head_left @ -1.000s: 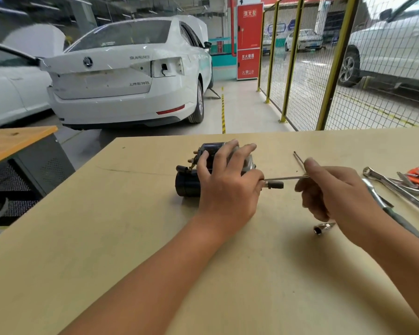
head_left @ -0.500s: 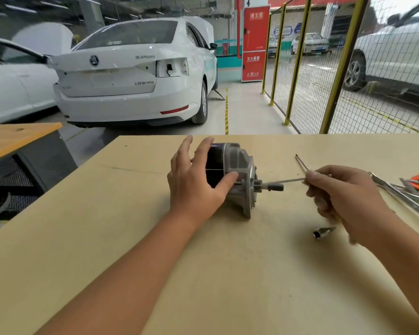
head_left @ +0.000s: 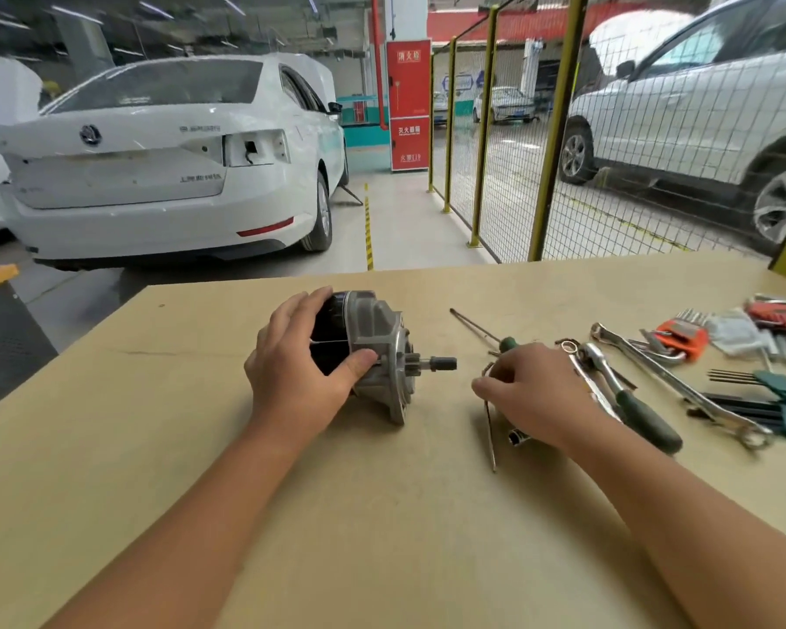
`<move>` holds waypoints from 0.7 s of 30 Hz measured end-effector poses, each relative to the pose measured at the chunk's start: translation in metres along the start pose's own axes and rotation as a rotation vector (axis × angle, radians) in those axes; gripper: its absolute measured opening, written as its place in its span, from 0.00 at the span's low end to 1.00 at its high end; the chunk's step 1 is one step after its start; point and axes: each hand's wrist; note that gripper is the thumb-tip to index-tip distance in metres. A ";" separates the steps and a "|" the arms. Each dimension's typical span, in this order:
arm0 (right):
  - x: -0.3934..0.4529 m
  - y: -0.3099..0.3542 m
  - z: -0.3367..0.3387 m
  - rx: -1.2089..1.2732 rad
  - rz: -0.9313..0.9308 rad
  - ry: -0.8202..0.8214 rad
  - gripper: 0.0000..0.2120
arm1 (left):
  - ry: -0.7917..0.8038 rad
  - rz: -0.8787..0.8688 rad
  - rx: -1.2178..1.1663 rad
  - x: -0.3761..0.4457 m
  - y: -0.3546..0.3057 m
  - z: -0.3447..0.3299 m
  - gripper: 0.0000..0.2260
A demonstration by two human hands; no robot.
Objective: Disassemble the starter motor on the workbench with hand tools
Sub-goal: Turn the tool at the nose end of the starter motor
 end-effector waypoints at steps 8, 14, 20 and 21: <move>0.005 0.002 -0.007 -0.148 -0.028 -0.006 0.10 | 0.003 0.018 0.030 -0.001 0.000 -0.011 0.39; 0.008 0.003 0.006 0.057 -0.022 -0.106 0.11 | 0.016 0.003 0.058 -0.003 -0.005 -0.017 0.39; 0.020 -0.026 0.066 -0.188 -0.124 -0.140 0.08 | 0.019 -0.015 0.067 -0.004 -0.003 -0.018 0.39; 0.021 -0.031 0.070 -0.236 -0.158 -0.115 0.08 | 0.014 -0.014 0.068 -0.004 -0.004 -0.019 0.39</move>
Point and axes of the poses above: each hand's wrist, its own x-axis towards the middle knuckle, its own z-axis out of the back of the hand, y = z × x, and after that the axes turned 10 degrees about -z, right-handed
